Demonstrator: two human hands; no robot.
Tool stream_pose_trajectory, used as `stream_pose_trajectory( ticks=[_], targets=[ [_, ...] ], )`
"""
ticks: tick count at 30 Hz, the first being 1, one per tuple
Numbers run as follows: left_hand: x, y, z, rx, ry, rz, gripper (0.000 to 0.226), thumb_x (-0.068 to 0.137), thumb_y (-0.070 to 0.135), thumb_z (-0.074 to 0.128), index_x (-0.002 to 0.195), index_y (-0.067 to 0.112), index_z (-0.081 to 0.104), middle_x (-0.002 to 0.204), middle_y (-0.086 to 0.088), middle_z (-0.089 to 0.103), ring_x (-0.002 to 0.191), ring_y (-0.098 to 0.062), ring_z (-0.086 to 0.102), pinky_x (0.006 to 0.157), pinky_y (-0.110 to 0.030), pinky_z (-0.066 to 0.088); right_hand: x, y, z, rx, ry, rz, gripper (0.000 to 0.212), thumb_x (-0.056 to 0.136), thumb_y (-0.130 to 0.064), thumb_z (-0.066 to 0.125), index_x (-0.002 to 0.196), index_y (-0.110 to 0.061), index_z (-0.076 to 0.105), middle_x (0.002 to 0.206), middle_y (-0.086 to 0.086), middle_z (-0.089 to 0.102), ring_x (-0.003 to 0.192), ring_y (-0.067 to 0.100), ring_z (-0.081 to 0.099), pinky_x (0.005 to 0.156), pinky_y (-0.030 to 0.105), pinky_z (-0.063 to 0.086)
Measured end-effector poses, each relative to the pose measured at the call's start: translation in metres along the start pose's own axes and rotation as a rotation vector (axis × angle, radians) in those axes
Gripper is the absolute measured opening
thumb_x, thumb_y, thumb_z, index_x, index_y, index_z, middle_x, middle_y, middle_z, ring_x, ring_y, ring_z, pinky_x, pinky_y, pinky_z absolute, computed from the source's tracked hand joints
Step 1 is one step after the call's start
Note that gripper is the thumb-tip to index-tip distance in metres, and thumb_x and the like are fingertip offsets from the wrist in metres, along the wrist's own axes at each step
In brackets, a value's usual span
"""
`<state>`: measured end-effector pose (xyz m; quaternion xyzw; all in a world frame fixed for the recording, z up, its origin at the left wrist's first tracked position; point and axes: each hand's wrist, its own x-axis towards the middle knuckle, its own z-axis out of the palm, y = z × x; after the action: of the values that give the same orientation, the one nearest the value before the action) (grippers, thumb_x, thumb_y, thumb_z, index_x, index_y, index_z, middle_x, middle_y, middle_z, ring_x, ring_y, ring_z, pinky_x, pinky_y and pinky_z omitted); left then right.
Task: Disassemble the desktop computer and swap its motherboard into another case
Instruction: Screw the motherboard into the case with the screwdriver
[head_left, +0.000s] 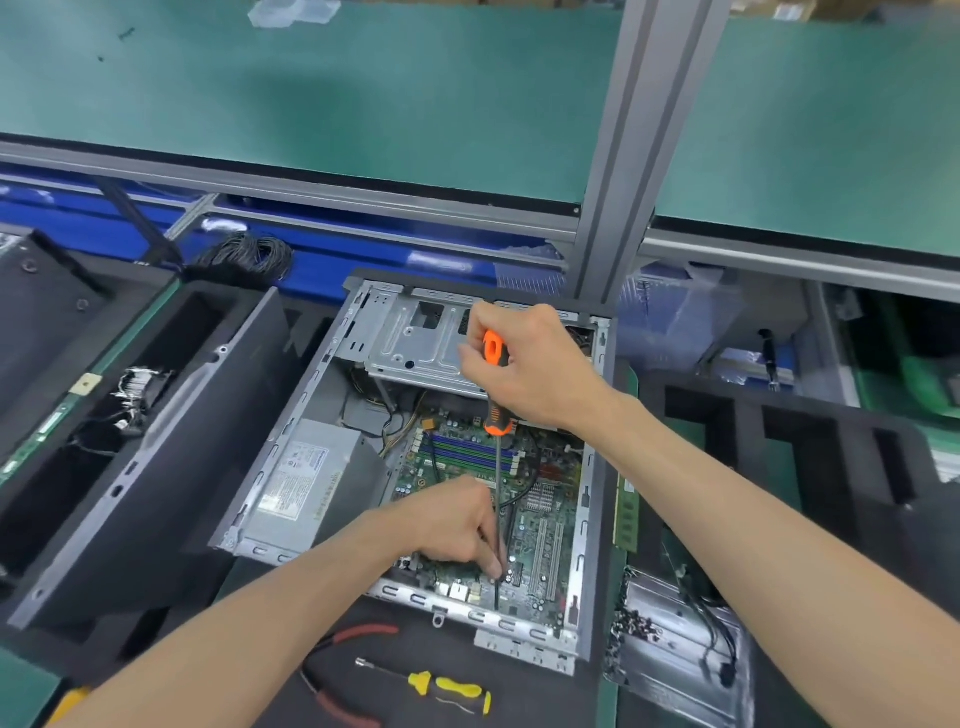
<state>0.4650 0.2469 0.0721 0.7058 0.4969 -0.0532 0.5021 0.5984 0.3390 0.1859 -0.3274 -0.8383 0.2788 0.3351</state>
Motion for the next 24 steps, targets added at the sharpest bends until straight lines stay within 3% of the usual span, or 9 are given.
stream_pose_trajectory(
  ticks=[5, 11, 15, 20, 24],
  targets=[
    [0.000, 0.001, 0.002, -0.001, -0.005, -0.035, 0.021, 0.078, 0.029, 0.085, 0.089, 0.012, 0.081, 0.088, 0.012, 0.077, 0.082, -0.020, 0.074, 0.085, -0.042, 0.058, -0.006, -0.001, -0.002, 0.004, 0.036, -0.008, 0.027, 0.091, -0.016, 0.063, 0.072, -0.024, 0.045, 0.050, -0.010, 0.041, 0.049, 0.016, 0.038, 0.051, 0.012, 0.030],
    [0.000, 0.002, 0.002, -0.010, -0.003, -0.038, 0.018, 0.079, 0.025, 0.084, 0.087, 0.010, 0.080, 0.089, 0.003, 0.078, 0.085, -0.032, 0.073, 0.084, -0.048, 0.058, -0.009, -0.003, -0.006, -0.010, 0.043, -0.004, 0.024, 0.090, -0.014, 0.063, 0.073, -0.019, 0.047, 0.050, -0.008, 0.040, 0.048, 0.016, 0.034, 0.050, 0.015, 0.029],
    [-0.001, 0.002, 0.001, 0.024, 0.007, -0.009, 0.021, 0.080, 0.025, 0.083, 0.090, 0.007, 0.080, 0.091, -0.004, 0.078, 0.084, -0.023, 0.074, 0.086, -0.039, 0.058, -0.010, -0.003, -0.007, -0.028, 0.039, 0.003, 0.023, 0.091, -0.013, 0.063, 0.074, -0.017, 0.049, 0.051, -0.007, 0.040, 0.048, 0.015, 0.033, 0.050, 0.016, 0.030],
    [-0.002, 0.004, 0.000, 0.037, 0.011, -0.001, 0.021, 0.080, 0.027, 0.083, 0.092, 0.009, 0.080, 0.092, 0.001, 0.078, 0.080, -0.013, 0.072, 0.078, -0.024, 0.056, -0.012, -0.005, -0.010, -0.036, 0.032, -0.008, 0.021, 0.091, -0.014, 0.063, 0.075, -0.015, 0.049, 0.050, -0.006, 0.041, 0.048, 0.016, 0.033, 0.051, 0.016, 0.028],
    [-0.003, 0.005, 0.000, 0.033, 0.008, 0.004, 0.020, 0.080, 0.026, 0.083, 0.090, 0.009, 0.080, 0.092, 0.000, 0.078, 0.083, -0.015, 0.073, 0.087, -0.034, 0.057, -0.013, -0.008, -0.011, -0.041, 0.032, -0.013, 0.020, 0.091, -0.014, 0.063, 0.076, -0.013, 0.050, 0.051, -0.005, 0.041, 0.048, 0.016, 0.033, 0.051, 0.016, 0.028]
  ],
)
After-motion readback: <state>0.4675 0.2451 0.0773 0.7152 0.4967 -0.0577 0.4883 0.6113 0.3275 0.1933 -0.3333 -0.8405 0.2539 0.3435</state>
